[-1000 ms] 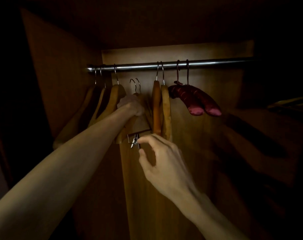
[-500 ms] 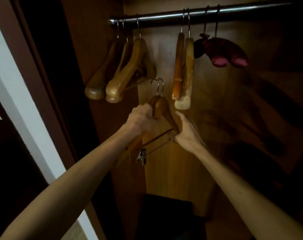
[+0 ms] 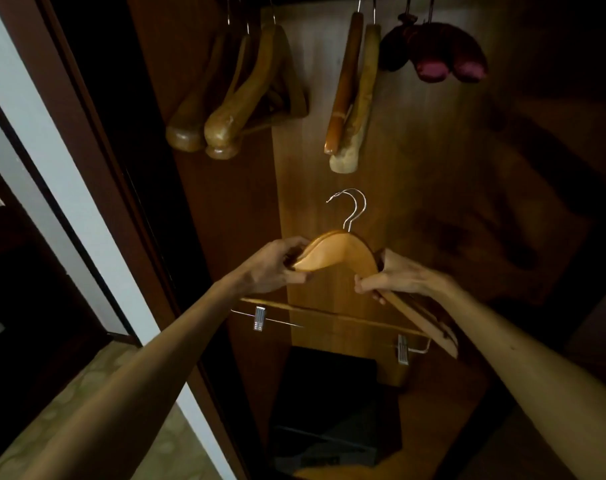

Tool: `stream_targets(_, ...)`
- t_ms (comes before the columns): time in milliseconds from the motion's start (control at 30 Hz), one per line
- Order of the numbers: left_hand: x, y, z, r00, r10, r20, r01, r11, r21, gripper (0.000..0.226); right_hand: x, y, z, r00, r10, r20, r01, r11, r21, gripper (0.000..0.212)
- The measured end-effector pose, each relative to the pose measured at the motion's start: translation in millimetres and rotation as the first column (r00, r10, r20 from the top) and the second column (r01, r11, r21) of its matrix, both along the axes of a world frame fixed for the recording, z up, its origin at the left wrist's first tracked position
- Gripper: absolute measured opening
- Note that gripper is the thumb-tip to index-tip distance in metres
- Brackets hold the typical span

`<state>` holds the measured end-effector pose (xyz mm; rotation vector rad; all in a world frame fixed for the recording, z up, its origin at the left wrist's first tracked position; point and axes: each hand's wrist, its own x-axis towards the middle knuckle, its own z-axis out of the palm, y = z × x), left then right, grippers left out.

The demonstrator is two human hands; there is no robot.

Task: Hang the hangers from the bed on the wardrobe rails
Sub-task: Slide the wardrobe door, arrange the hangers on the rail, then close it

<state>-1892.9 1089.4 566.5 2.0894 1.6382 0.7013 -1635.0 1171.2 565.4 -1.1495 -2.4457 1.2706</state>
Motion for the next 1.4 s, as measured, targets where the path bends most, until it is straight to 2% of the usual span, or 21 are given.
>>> stream_targets(33,2.0,0.6,-1.6,1.0,0.001,-0.01,-0.001,1.0,0.008,0.049,3.0,-7.3,-0.6,0.999,-0.025,-0.029,0.024,0.998,-0.061,0.022)
stream_targets(100,9.9,-0.5,-5.8,0.998,0.068,-0.017,-0.066,0.995,0.071,0.051,8.7,-22.1,-3.5,0.99,-0.112,-0.086,0.099,0.985,-0.138,0.025)
stream_targets(167,21.4,-4.0,-17.1,0.957,0.287,0.048,-0.291,0.936,0.198,0.052,10.9,-39.5,-4.4,0.966,-0.225,-0.128,0.203,0.965,-0.169,0.022)
stream_targets(233,40.8,-12.2,-27.4,0.875,0.449,0.18,-0.481,0.848,0.224,0.045,9.4,-55.1,-6.7,0.936,-0.296,-0.191,0.259,0.946,-0.195,0.021)
stream_targets(300,67.8,-23.7,-28.6,0.85,0.416,0.322,-0.468,0.878,0.102,0.035,4.1,-69.5,-9.8,0.9,-0.358,-0.247,0.306,0.925,-0.227,0.023)
stream_targets(400,106.8,-40.5,-23.2,0.805,0.269,0.528,-0.297,0.954,-0.033,0.033,-5.6,-87.3,-13.7,0.881,-0.379,-0.283,0.336,0.922,-0.191,0.024)
stream_targets(500,114.7,-53.0,-17.4,0.719,0.333,0.61,-0.309,0.939,-0.149,0.038,-8.6,-102.8,-16.6,0.908,-0.303,-0.289,0.272,0.952,-0.142,0.018)
stream_targets(600,103.4,-67.3,-10.7,0.604,0.467,0.646,-0.301,0.884,-0.358,0.049,-7.7,-115.6,-17.1,0.931,-0.194,-0.311,0.16,0.978,-0.131,0.027)
stream_targets(633,98.7,-73.3,-7.8,0.597,0.474,0.648,-0.283,0.879,-0.382,0.054,-8.5,-120.6,-15.4,0.928,-0.166,-0.333,0.126,0.982,-0.137,0.028)
stream_targets(767,81.1,-92.6,13.9,0.613,0.431,0.663,-0.251,0.901,-0.354,0.057,-17.4,-134.1,-0.2,0.891,-0.137,-0.432,0.062,0.981,-0.183,0.014)
stream_targets(900,68.7,-99.9,52.1,0.61,0.404,0.682,-0.255,0.914,-0.314,0.04,-37.3,-133.9,28.3,0.864,-0.116,-0.489,0.036,0.985,-0.169,0.026)
stream_targets(1067,60.5,-89.6,103.3,0.595,0.42,0.685,-0.34,0.904,-0.259,0.047,-58.2,-120.5,76.9,0.826,-0.151,-0.543,0.118,0.988,-0.095,0.025)
stream_targets(1233,56.7,-69.2,166.1,0.638,0.405,0.655,-0.393,0.903,-0.176,0.034,-71.9,-99.7,133.3,0.797,-0.189,-0.573,0.198,0.979,-0.047,0.028)
stream_targets(1400,38.1,-43.2,224.5,0.714,0.353,0.605,-0.357,0.926,-0.119,0.035,-82.3,-77.4,180.2,0.764,-0.198,-0.614,0.25,0.968,0.0,0.035)
